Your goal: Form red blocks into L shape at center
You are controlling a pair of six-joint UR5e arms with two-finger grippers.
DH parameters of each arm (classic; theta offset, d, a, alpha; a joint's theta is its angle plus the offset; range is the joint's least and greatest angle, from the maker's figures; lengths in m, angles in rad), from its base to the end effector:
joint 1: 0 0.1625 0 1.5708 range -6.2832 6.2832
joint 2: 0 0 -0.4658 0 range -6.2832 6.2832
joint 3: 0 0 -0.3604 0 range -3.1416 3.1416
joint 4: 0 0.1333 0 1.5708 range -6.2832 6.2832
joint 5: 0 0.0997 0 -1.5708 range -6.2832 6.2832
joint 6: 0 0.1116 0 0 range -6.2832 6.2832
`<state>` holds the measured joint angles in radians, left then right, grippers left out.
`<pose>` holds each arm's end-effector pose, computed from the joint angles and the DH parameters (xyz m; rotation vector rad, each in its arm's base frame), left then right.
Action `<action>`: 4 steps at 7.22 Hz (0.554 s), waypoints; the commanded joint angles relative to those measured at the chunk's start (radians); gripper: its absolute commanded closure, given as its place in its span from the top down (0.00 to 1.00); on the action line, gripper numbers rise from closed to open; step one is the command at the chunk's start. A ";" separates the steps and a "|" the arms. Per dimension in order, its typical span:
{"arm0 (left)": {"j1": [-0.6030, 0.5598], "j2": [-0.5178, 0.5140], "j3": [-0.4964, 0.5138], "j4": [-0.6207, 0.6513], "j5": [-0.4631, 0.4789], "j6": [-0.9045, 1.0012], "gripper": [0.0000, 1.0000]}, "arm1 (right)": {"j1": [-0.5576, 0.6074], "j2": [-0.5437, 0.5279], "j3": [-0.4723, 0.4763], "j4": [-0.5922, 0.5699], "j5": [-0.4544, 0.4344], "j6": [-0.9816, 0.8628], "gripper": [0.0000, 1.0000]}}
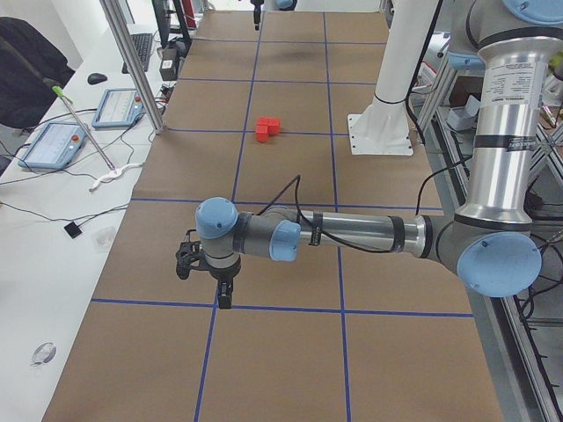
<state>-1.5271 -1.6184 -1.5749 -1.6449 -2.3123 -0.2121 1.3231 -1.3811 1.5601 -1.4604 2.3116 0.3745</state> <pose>-0.0364 -0.4934 0.6783 0.0246 0.7501 -0.1138 -0.0815 -0.5586 0.6063 0.0376 -0.7843 0.0130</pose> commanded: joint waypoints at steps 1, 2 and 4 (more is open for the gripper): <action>-0.001 -0.003 -0.005 0.031 -0.038 -0.001 1.00 | 0.013 0.048 0.001 -0.098 0.002 -0.072 1.00; 0.001 0.005 -0.005 0.028 -0.062 -0.003 1.00 | 0.013 0.050 0.004 -0.098 0.002 -0.072 1.00; 0.002 0.005 -0.005 0.022 -0.062 -0.004 1.00 | 0.015 0.016 0.004 -0.083 0.000 -0.081 1.00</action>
<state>-1.5261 -1.6141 -1.5786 -1.6210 -2.3714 -0.2155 1.3366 -1.3448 1.5635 -1.5497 2.3122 0.3008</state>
